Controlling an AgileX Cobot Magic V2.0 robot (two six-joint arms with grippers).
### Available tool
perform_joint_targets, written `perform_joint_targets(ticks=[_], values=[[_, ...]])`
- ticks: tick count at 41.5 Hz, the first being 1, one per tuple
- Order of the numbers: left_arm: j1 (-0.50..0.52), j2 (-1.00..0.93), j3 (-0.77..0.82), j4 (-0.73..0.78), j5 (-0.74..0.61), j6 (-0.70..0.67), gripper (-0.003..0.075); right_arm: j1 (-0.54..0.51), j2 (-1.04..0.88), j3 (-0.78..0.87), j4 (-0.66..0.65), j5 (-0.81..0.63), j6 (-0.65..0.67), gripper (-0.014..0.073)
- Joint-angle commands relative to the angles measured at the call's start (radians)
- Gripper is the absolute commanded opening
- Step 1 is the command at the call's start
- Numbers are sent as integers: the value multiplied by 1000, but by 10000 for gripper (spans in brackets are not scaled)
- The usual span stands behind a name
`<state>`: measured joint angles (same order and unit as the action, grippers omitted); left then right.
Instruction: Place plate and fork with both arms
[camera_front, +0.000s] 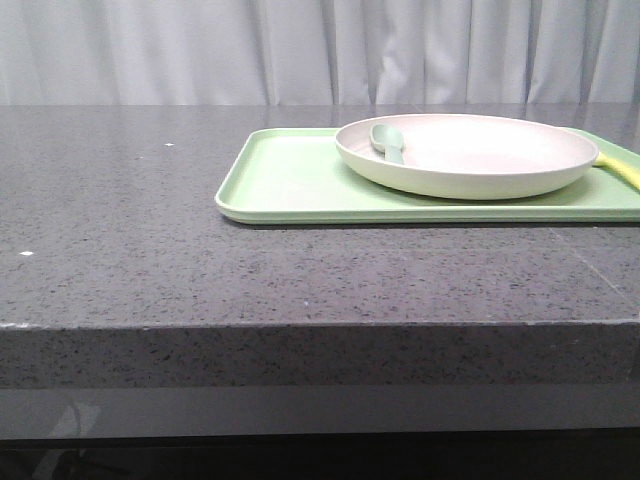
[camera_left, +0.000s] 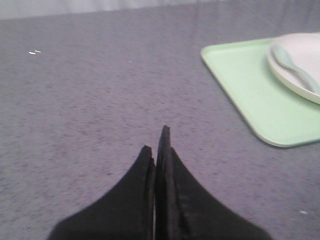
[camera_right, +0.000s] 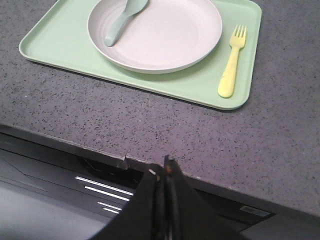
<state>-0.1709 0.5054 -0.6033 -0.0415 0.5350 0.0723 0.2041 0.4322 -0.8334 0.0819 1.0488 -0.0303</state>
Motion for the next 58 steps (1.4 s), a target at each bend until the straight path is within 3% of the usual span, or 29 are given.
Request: perform_joint_targets(ticks=[1,12,18,20,51,58], values=[[78,-93,88,42,-163,-11,-20,1,7,-21,0,-62,1,-67],[149,-430,497,52,-523,-11,-20,1,7,-21,-1,-61,1,-67],[153,-521,619,7,-661,-11,-20,1,7,-21,-1,-61,1,-67],[164,-535,610,-16,-602,-11,-20,1,7,-21,-1,-60,1,-67],[182,-535,615,-18,-598,-11,-20,1,7,-21,-1,-59,1,-67],[108,-534,615,-18,-598,-11,-20,1,7,-21,-1,-59,1,-67]])
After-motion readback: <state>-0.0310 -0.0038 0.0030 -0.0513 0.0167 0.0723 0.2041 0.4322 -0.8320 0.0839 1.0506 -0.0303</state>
